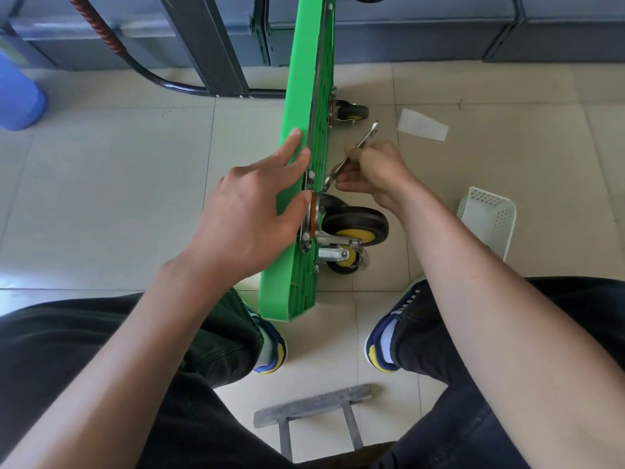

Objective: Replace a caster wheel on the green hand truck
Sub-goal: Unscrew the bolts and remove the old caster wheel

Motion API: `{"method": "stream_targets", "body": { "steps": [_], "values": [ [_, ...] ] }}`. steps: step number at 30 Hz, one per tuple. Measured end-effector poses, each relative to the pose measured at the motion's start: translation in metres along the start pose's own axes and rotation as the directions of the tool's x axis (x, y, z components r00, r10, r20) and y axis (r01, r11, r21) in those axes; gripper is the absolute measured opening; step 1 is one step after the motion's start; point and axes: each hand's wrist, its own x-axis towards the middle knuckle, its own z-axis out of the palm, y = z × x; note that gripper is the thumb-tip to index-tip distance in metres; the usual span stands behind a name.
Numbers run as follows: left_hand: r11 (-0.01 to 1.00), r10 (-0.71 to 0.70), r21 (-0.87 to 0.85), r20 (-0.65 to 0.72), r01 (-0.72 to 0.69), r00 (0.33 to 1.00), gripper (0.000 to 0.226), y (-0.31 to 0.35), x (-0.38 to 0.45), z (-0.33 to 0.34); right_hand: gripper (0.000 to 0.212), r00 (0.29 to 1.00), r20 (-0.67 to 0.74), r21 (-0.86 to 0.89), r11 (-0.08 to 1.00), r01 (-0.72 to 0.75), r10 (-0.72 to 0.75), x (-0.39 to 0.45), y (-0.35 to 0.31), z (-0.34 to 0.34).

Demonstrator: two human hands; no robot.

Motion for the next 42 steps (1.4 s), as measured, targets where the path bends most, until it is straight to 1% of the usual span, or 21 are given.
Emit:
{"method": "stream_targets", "body": {
  "steps": [3, 5, 7, 12, 17, 22, 26, 29, 31, 33, 36, 39, 42],
  "values": [
    [1.0, 0.01, -0.012, 0.003, -0.01, 1.0, 0.047, -0.001, 0.001, 0.001, 0.016, 0.991, 0.043, 0.071, 0.989, -0.126, 0.123, 0.012, 0.005, -0.001],
    [0.999, 0.031, -0.009, 0.003, -0.031, 1.0, 0.046, -0.002, 0.001, 0.001, 0.016, 0.984, 0.078, 0.091, 0.981, -0.17, 0.163, 0.018, 0.007, -0.001],
    [0.999, 0.046, 0.0, -0.002, -0.046, 0.999, 0.046, -0.003, 0.002, 0.002, 0.013, 0.977, 0.107, 0.072, 0.979, -0.193, 0.185, 0.022, 0.01, 0.0],
    [0.998, 0.057, 0.01, -0.021, -0.057, 0.998, 0.046, -0.004, 0.003, 0.005, 0.013, 0.964, 0.165, 0.039, 0.975, -0.219, 0.21, 0.024, 0.014, 0.005],
    [0.999, 0.053, -0.004, -0.054, -0.053, 0.997, 0.044, -0.002, 0.003, 0.007, 0.014, 0.953, 0.199, 0.077, 0.966, -0.246, 0.227, 0.029, 0.017, 0.009],
    [0.999, 0.044, -0.011, -0.054, -0.045, 0.998, 0.043, 0.0, 0.003, 0.006, 0.012, 0.944, 0.227, 0.081, 0.962, -0.261, 0.238, 0.03, 0.018, 0.012],
    [0.999, 0.029, -0.015, -0.055, -0.03, 0.998, 0.044, 0.001, 0.004, 0.006, 0.016, 0.939, 0.24, 0.054, 0.962, -0.268, 0.248, 0.029, 0.017, 0.011],
    [0.999, 0.036, -0.01, -0.053, -0.037, 0.998, 0.044, -0.001, 0.003, 0.008, 0.017, 0.931, 0.26, 0.071, 0.957, -0.281, 0.254, 0.026, 0.017, 0.009],
    [0.999, 0.034, -0.01, -0.055, -0.034, 0.998, 0.044, -0.003, 0.003, 0.008, 0.019, 0.933, 0.275, 0.078, 0.962, -0.262, 0.232, 0.022, 0.014, 0.009],
    [0.999, 0.029, -0.012, -0.058, -0.03, 0.998, 0.044, -0.002, 0.003, 0.008, 0.018, 0.943, 0.274, 0.059, 0.975, -0.214, 0.19, 0.016, 0.009, 0.011],
    [0.999, 0.026, -0.017, -0.064, -0.027, 0.998, 0.044, -0.001, 0.003, 0.007, 0.02, 0.963, 0.24, 0.021, 0.991, -0.132, 0.123, 0.01, 0.0, 0.012],
    [0.999, 0.036, 0.0, -0.055, -0.036, 0.998, 0.045, -0.001, 0.004, 0.006, 0.015, 0.976, 0.207, -0.004, 0.998, -0.07, 0.069, 0.007, -0.006, 0.015],
    [0.999, 0.04, 0.017, -0.04, -0.039, 0.998, 0.044, -0.001, 0.004, 0.005, 0.013, 0.985, 0.171, -0.049, 0.999, 0.022, -0.013, 0.003, -0.008, 0.017]
  ]
}}
